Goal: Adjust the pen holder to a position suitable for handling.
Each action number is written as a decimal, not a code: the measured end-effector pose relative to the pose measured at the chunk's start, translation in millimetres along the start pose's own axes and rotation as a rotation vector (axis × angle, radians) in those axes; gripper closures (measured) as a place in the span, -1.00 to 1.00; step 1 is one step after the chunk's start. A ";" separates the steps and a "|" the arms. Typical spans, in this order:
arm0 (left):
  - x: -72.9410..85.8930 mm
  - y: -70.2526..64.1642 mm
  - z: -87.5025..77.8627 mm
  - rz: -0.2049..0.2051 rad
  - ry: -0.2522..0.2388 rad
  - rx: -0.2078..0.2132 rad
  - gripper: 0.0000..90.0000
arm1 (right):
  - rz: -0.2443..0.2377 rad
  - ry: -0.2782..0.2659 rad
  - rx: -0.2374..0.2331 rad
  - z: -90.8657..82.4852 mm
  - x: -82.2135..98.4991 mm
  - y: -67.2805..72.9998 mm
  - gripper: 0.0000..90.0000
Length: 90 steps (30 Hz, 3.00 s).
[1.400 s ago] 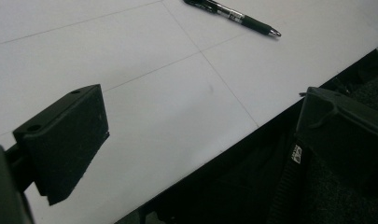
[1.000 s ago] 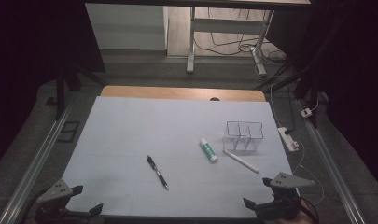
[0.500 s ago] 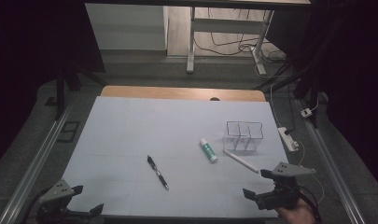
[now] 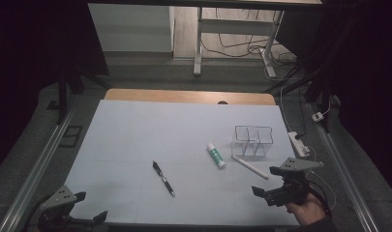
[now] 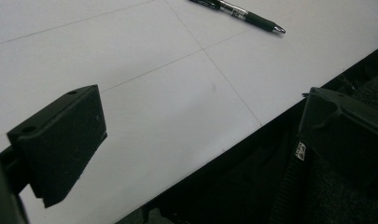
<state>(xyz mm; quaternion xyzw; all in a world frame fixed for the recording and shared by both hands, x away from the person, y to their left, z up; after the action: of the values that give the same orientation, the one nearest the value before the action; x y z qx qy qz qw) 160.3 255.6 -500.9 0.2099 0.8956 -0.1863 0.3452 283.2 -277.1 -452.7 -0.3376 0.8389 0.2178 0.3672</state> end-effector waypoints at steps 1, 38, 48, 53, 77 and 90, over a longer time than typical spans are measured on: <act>-0.1 0.1 0.1 -0.001 0.000 0.000 -0.99 | -0.008 0.004 0.003 0.9 -1.9 -1.1 -1.00; -0.8 1.7 1.7 -0.014 0.010 0.008 -0.98 | -0.082 0.167 0.007 46.1 -54.1 -70.6 -1.00; -0.8 1.7 1.9 -0.014 0.011 0.011 -0.97 | -0.135 0.203 0.023 59.8 -69.3 -89.4 -0.77; -0.8 1.7 2.1 -0.013 0.012 0.012 -0.97 | -0.165 0.238 0.011 66.4 -71.2 -96.0 -0.46; -1.0 1.4 3.2 -0.010 0.023 0.012 -0.96 | -0.292 0.346 -0.004 80.8 -79.9 -102.7 0.67; -0.9 1.6 3.6 -0.010 0.027 0.009 -0.95 | -0.291 0.360 -0.007 82.7 -82.3 -105.1 0.97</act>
<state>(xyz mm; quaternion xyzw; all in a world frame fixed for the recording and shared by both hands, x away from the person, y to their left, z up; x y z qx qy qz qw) 163.7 255.0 -503.0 0.2093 0.9004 -0.1891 0.3312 439.7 -264.0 -454.8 -0.4897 0.8325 0.1018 0.2380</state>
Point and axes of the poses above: each handheld gripper's, and its own axes: z roughly forward along the jaws, x roughly out of its underside, y roughly to its left, the point moved 4 cm from there along z, roughly forward along the jaws, and after that the axes turned 1 degree about -y, right-handed, at the moved point
